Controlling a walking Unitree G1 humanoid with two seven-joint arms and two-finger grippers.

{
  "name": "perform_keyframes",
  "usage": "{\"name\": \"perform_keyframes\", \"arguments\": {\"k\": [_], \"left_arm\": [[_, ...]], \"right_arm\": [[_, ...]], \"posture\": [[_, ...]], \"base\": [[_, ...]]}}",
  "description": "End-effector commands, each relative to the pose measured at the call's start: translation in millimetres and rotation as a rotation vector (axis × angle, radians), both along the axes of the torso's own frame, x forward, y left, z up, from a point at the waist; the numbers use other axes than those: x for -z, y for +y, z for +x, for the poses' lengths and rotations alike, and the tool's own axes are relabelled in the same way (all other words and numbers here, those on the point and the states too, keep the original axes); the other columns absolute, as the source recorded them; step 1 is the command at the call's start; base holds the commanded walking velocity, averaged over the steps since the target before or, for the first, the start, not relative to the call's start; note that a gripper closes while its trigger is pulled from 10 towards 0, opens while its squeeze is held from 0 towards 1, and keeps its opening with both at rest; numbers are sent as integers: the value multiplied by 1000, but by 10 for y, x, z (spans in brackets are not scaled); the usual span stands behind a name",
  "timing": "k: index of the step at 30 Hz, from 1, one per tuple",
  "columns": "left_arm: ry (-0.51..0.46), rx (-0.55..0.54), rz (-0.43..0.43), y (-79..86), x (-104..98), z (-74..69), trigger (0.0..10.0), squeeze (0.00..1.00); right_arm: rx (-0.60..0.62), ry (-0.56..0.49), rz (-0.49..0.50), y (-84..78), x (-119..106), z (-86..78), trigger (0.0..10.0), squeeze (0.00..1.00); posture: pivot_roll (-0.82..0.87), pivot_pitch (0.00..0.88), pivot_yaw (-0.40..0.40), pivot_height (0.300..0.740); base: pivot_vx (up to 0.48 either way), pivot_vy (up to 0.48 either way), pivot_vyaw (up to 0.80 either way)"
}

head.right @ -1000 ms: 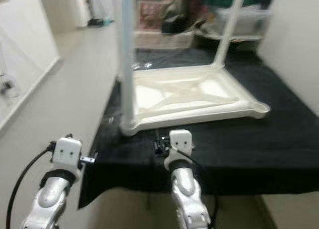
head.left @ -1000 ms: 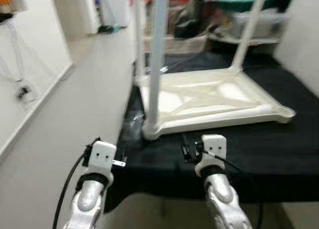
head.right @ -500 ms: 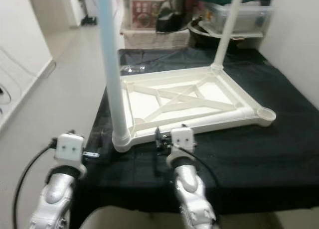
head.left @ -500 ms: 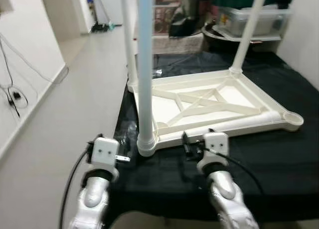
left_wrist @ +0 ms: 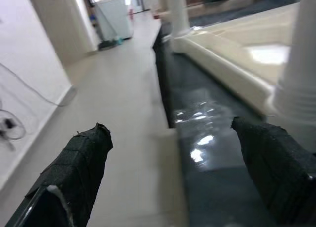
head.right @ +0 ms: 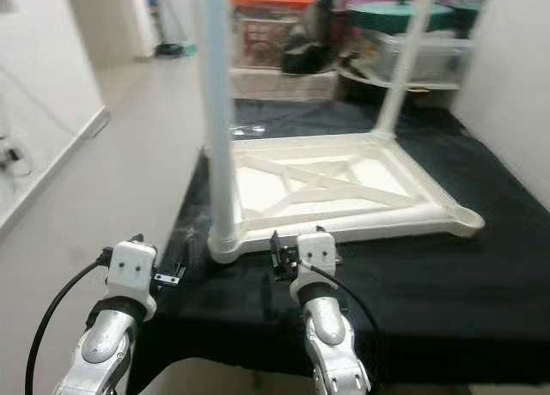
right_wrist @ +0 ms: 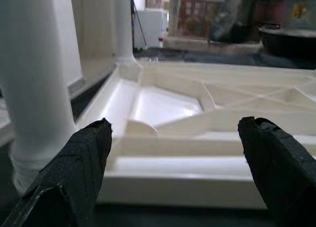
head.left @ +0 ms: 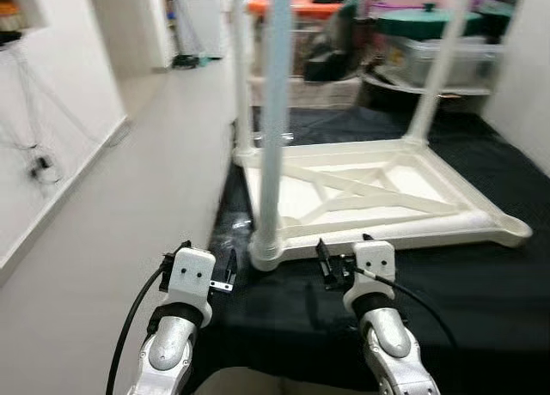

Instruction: Building children table

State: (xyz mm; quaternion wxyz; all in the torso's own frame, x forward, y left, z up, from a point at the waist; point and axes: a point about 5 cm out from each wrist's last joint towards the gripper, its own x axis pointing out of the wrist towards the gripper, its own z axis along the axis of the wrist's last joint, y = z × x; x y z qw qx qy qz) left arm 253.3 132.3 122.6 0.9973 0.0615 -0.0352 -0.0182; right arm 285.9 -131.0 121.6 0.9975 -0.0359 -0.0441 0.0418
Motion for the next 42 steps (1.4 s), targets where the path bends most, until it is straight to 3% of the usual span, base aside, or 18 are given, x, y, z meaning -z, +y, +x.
{"name": "perform_keyframes", "arguments": {"k": [1,7,13,22,26,28,31,32,34,37,38,41,42], "left_arm": [[-8,23,-10,-56,-21,-1,10000,0],[-1,40,-10,-88,-3,-19,10000,0],[5,50,-11,-114,7,-32,10000,0],[21,76,-28,-152,30,-64,10000,0],[27,85,-28,-161,40,-75,10000,0],[34,92,-33,-164,51,-88,10000,0],[35,94,-35,-164,53,-91,10000,0],[44,115,-42,-176,64,-113,10000,0],[51,132,-48,-187,71,-129,10000,0],[70,190,-80,-221,66,-222,10000,0],[79,219,-97,-246,67,-261,10000,0],[85,238,-107,-264,68,-285,10000,0],[93,259,-114,-285,74,-316,10000,0]], "right_arm": [[43,8,0,-98,27,9,10000,0],[67,1,-2,-157,6,41,10000,0],[65,10,-1,-156,18,46,10000,0],[52,37,35,-193,42,50,10000,0],[36,59,44,-296,58,70,10000,0],[3,69,38,-443,36,115,10000,0],[-6,69,35,-472,27,125,10000,0],[-72,59,36,-543,-44,172,10000,1000],[-123,53,35,-589,-101,206,10000,1000],[-337,38,39,-600,-324,312,10000,1000],[-407,31,28,-581,-391,340,10000,145],[-446,26,19,-571,-429,355,10000,145],[-524,34,23,-550,-484,388,10000,0]], "posture": [[52,36,-25,740],[52,36,-22,740],[48,46,-32,740],[22,59,-24,740],[24,66,-25,740],[26,73,-20,740],[26,73,-20,740],[50,84,-12,740],[50,84,-12,740],[67,106,-17,740],[80,116,-24,740],[80,116,-24,740],[85,129,-26,740]], "base": [[0,0,0],[0,0,0],[0,0,800],[0,0,0],[0,0,0],[0,0,0],[0,0,0],[0,0,0],[0,0,0],[0,0,0],[0,0,0],[0,0,0],[0,0,0]]}}
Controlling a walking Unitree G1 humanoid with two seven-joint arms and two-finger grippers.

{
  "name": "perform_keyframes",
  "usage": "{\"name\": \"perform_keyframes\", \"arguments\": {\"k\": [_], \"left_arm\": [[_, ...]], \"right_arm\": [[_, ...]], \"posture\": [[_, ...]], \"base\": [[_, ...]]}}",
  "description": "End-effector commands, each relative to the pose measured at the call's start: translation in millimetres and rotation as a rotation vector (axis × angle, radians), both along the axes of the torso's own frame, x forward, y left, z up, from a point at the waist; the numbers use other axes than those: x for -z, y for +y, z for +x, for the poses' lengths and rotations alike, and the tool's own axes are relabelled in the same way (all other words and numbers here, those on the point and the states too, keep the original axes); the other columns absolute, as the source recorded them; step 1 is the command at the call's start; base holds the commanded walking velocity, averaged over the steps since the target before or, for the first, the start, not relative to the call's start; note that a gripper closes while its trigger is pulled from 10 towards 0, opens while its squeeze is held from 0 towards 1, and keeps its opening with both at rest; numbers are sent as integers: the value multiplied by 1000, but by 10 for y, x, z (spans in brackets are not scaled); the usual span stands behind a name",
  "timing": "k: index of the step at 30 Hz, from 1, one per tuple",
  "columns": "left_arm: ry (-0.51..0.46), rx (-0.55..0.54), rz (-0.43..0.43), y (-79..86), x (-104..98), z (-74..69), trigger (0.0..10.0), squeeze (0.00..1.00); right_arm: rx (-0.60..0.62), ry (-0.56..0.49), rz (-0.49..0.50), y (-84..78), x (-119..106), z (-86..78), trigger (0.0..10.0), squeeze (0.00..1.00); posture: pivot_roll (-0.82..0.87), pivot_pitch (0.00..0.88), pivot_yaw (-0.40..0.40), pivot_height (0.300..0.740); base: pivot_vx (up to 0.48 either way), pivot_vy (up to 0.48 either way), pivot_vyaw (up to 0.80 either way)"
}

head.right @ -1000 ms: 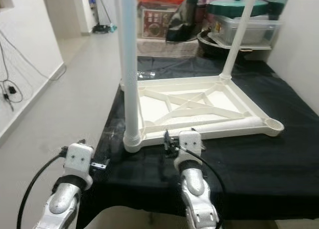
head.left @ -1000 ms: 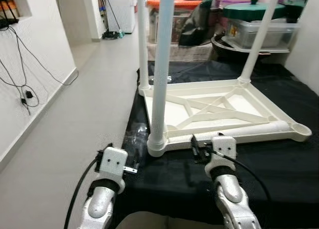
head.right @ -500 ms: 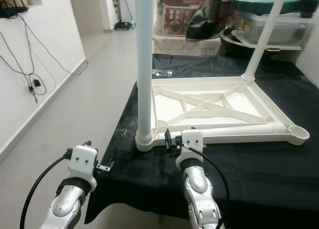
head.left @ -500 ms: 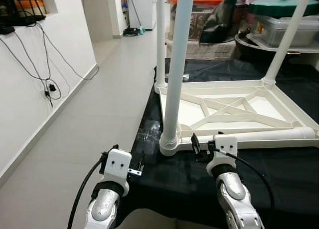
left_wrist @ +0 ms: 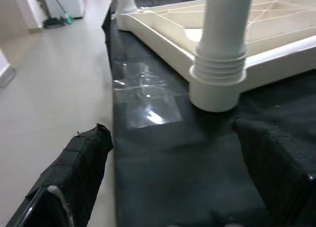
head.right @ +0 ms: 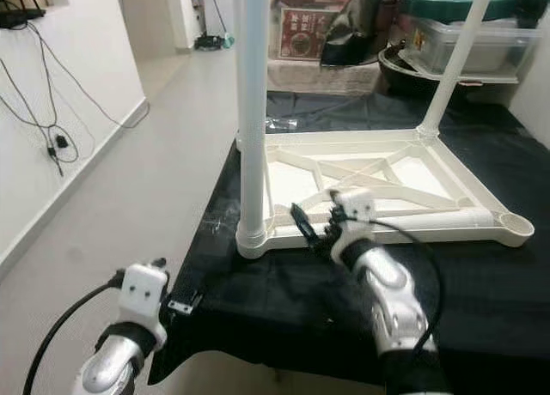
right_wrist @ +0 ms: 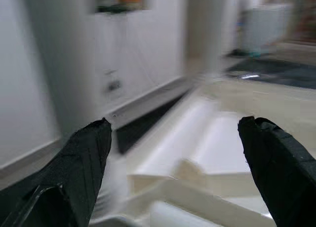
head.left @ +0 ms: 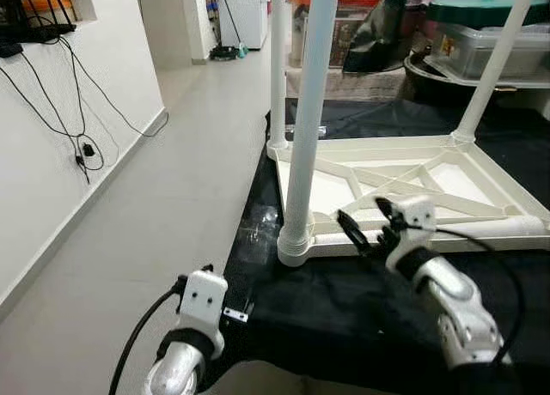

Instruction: Building children table

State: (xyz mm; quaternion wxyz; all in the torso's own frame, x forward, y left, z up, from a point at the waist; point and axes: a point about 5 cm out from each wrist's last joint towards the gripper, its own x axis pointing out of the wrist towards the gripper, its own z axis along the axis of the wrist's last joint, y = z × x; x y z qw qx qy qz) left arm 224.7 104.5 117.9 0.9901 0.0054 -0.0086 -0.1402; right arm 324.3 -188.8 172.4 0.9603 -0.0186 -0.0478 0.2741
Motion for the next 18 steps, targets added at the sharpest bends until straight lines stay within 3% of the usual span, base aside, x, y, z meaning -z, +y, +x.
{"name": "perform_keyframes", "arguments": {"k": [1,5,12,18], "left_arm": [[28,32,-10,-24,28,-61,10000,0],[32,49,-3,-47,-2,-148,10000,0],[43,60,-4,-63,-48,-256,10000,0],[51,78,-1,-78,-58,-293,10000,0]], "right_arm": [[-148,41,18,58,-38,28,10000,0],[-340,67,27,99,-156,77,10000,0],[-490,89,-10,160,-204,137,10000,0],[-527,65,-21,290,-293,242,10000,0]], "posture": [[88,140,-28,740],[102,174,-39,740],[114,216,-47,740],[116,220,-50,740]], "base": [[0,0,0],[0,0,0],[0,0,0],[0,0,0]]}}
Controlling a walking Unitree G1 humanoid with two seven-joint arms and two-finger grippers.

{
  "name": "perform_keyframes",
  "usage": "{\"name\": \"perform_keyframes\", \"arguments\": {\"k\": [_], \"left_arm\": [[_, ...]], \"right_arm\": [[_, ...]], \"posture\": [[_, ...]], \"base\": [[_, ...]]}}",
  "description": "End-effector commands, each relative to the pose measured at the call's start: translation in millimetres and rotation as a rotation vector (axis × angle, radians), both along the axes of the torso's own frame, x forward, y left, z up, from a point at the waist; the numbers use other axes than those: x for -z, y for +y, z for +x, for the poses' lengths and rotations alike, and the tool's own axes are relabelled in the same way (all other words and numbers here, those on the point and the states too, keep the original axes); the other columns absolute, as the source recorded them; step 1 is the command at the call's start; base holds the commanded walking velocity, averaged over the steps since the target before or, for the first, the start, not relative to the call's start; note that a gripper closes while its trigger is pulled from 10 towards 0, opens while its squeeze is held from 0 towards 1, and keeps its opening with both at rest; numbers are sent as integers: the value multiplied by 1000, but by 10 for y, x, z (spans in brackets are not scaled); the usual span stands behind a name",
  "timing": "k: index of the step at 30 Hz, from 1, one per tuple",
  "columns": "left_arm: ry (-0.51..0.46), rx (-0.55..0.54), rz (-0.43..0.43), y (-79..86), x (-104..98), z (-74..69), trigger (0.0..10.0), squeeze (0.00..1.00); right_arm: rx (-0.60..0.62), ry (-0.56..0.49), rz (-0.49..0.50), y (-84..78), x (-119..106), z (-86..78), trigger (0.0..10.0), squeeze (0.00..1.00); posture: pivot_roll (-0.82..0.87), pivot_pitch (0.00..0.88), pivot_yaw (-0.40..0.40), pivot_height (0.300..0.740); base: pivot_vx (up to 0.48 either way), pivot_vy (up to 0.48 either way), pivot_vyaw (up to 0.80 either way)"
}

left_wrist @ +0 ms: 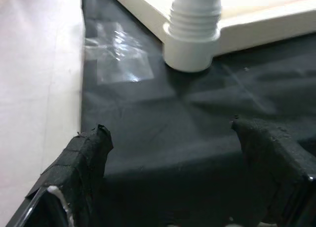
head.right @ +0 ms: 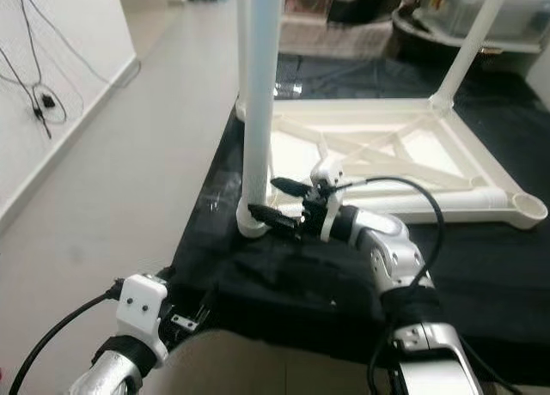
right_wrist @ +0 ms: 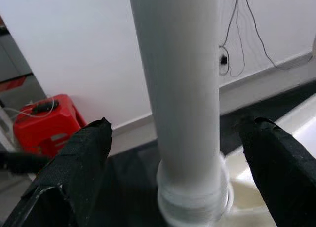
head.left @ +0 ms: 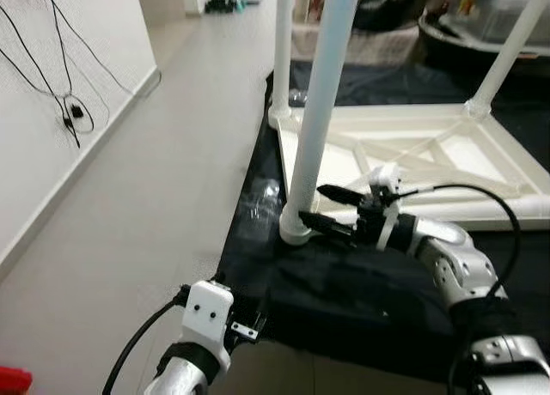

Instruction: Building children table

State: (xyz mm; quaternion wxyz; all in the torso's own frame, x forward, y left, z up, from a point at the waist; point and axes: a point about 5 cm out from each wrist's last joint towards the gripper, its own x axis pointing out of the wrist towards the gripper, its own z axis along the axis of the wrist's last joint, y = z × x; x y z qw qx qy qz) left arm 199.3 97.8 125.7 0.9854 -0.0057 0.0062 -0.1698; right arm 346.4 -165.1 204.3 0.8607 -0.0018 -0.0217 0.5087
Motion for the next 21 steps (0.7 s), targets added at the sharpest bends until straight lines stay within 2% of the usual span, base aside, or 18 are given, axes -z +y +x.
{"name": "perform_keyframes", "arguments": {"k": [1,3,10,13,21], "left_arm": [[17,18,17,-11,20,-39,10000,0],[19,26,20,-25,13,-55,10000,0],[21,30,26,-38,7,-71,10000,0],[22,36,34,-52,7,-80,10000,0],[25,41,35,-64,14,-77,10000,0]], "right_arm": [[-16,3,-13,53,25,21,10000,0],[-24,-9,-7,123,-14,77,10000,0],[-54,-27,-1,191,-45,120,10000,0],[-94,-48,3,294,-112,162,10000,0],[-107,-65,12,399,-181,220,10000,0]], "posture": [[116,220,-50,740],[120,220,-55,740],[125,209,-59,740],[122,197,-59,740],[121,188,-62,740]], "base": [[0,0,0],[0,0,0],[0,0,0],[0,0,0],[0,0,0]]}}
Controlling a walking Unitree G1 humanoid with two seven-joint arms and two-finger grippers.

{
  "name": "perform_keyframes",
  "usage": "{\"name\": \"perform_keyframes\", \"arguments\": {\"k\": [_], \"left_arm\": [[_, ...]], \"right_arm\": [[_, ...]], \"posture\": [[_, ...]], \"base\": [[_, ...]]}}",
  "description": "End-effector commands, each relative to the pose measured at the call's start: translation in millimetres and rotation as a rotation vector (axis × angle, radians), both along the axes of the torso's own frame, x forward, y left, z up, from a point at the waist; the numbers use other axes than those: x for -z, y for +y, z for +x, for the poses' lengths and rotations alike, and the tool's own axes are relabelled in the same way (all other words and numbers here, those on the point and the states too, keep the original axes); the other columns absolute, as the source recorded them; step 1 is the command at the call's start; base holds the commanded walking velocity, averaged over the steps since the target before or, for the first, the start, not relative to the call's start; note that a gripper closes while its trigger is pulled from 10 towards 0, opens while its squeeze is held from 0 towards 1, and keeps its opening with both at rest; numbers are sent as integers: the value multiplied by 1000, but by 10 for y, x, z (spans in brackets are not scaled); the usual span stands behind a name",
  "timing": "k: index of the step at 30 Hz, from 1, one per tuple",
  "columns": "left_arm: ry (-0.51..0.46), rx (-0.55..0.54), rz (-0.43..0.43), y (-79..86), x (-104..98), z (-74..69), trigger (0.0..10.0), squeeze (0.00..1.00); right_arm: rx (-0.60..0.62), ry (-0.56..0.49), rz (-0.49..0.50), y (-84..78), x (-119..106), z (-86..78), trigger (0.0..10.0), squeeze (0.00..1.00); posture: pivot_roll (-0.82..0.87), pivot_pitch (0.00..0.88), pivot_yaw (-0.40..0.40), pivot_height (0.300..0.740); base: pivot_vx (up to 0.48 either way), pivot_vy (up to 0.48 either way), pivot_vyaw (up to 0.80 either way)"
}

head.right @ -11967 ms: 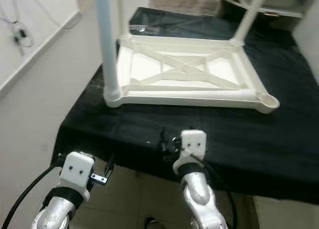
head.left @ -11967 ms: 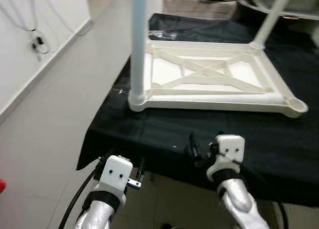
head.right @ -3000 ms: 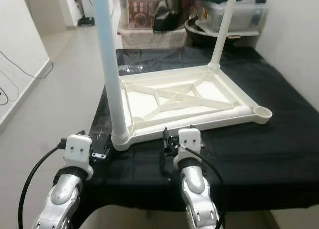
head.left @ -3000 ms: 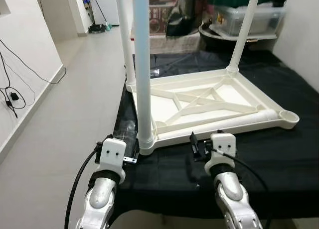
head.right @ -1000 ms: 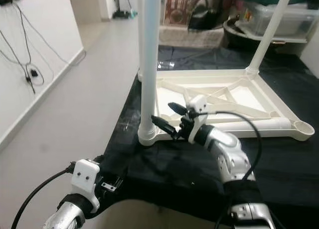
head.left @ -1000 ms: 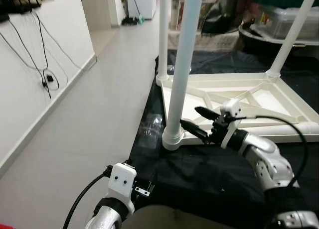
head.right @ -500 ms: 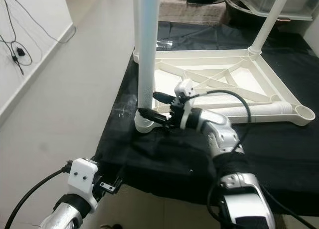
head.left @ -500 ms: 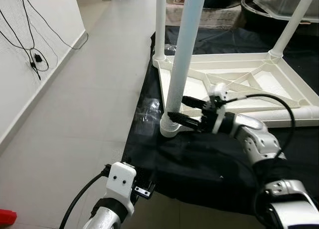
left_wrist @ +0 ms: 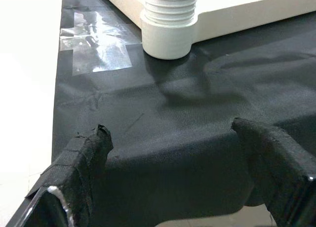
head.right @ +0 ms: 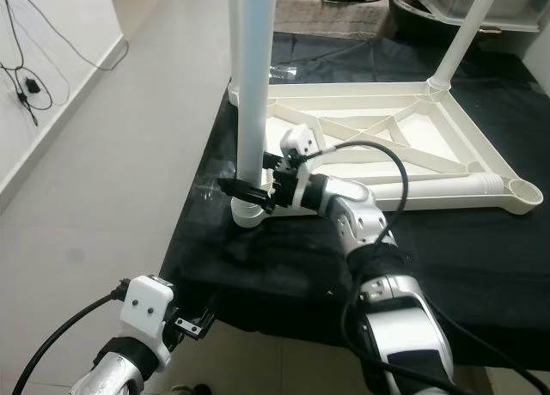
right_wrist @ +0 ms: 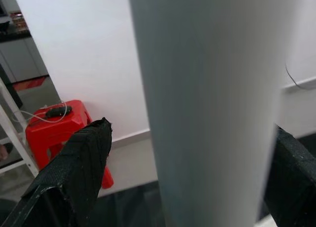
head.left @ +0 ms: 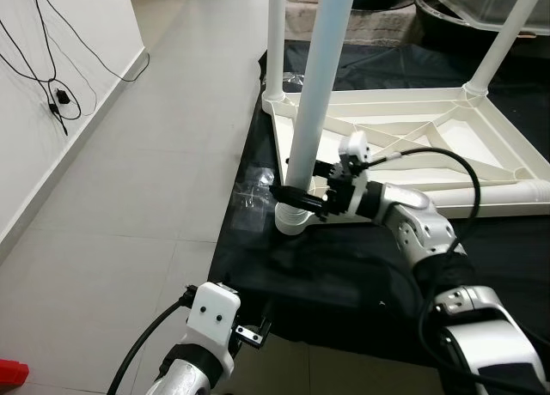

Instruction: Building children table

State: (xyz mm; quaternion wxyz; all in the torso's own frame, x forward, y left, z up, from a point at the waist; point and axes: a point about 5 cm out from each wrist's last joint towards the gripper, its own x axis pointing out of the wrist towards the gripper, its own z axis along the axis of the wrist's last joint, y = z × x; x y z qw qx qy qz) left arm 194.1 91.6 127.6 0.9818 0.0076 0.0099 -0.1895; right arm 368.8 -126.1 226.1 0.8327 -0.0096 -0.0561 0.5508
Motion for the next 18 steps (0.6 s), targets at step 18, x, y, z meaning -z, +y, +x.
{"name": "perform_keyframes", "arguments": {"k": [18], "left_arm": [[-44,25,-31,-40,-74,-42,10000,0]], "right_arm": [[-60,-29,-40,176,-72,94,10000,0]], "posture": [[125,191,-82,740]], "base": [[0,0,0]]}}
